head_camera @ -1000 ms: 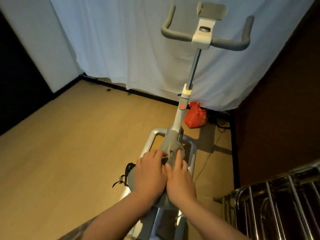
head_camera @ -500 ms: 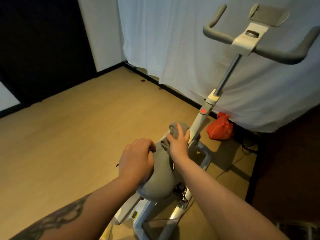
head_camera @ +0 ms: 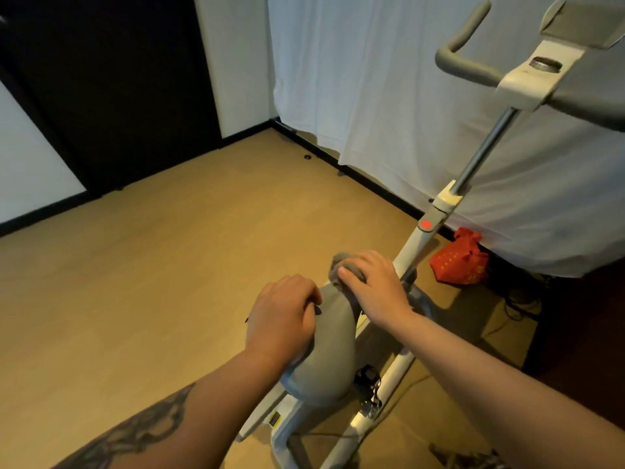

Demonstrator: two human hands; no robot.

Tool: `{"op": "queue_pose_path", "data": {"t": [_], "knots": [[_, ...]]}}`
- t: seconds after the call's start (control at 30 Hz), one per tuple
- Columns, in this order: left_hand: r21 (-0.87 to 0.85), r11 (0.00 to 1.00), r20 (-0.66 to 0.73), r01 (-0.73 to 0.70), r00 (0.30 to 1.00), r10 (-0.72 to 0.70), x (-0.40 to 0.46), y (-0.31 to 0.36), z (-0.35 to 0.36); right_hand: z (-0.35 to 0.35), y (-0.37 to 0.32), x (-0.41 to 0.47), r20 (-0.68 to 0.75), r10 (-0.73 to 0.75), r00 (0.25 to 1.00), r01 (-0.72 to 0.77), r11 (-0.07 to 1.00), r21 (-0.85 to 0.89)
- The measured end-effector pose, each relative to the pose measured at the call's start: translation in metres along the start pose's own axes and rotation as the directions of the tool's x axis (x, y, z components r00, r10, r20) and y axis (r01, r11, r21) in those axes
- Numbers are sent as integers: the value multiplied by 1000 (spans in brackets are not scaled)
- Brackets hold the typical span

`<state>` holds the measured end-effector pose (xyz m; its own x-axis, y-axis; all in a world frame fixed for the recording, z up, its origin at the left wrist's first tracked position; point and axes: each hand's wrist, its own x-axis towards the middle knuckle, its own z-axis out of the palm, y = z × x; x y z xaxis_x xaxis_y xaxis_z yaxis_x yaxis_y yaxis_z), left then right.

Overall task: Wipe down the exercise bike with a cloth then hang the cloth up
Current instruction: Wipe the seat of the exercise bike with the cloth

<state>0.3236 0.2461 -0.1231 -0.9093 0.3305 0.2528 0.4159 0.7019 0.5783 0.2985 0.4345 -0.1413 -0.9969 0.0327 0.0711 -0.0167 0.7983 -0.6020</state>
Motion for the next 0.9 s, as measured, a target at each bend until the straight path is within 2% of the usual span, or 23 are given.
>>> {"op": "queue_pose_path", "data": {"t": [0.07, 0.13, 0.27, 0.33, 0.43, 0.47, 0.53, 0.6, 0.63, 0.7, 0.8, 0.83, 0.9], "knots": [[17, 1000, -3, -20, 1000, 20, 2, -2, 2, -5, 4, -2, 101, -146, 984, 151, 987, -47], [21, 1000, 3, -23, 1000, 22, 2, -3, 2, -10, 6, 10, 135, -179, 975, 191, 979, -78], [18, 1000, 7, -22, 1000, 22, 2, -1, 1, 2, -10, 17, -25, 35, 999, -40, 970, -240], [14, 1000, 6, -27, 1000, 27, 1, -1, 0, 15, -16, -6, -16, -74, 997, 68, 969, -236], [17, 999, -7, -33, 999, 33, 1, 0, 0, 0, 2, -12, 134, -259, 957, 272, 958, -86], [16, 999, -6, -33, 999, 33, 2, 0, 0, -8, 8, -1, 178, -260, 949, 277, 957, -79], [7, 1000, -2, -17, 1000, 17, 1, 1, -1, -13, 11, 21, 152, -171, 973, 189, 975, -114], [4, 1000, -15, -8, 1000, 9, 0, 1, -1, -2, -2, 20, 17, -13, 1000, 16, 985, -170], [3, 1000, -20, -11, 1000, 11, 0, 1, -1, 7, -7, 11, -32, 13, 999, -19, 979, -201], [6, 1000, -20, -23, 1000, 23, -1, 0, -1, 18, -12, -19, -24, -93, 995, 88, 984, -155], [8, 999, -29, -37, 999, 38, 1, 0, -1, 2, 5, -14, 105, -229, 968, 238, 968, -76], [6, 999, -24, -39, 999, 40, 2, 0, 0, -3, 9, 0, 118, -188, 975, 200, 975, -99], [-2, 999, -17, -33, 999, 33, 0, -1, 1, -7, 7, 21, 52, -22, 998, 28, 993, -119]]}}
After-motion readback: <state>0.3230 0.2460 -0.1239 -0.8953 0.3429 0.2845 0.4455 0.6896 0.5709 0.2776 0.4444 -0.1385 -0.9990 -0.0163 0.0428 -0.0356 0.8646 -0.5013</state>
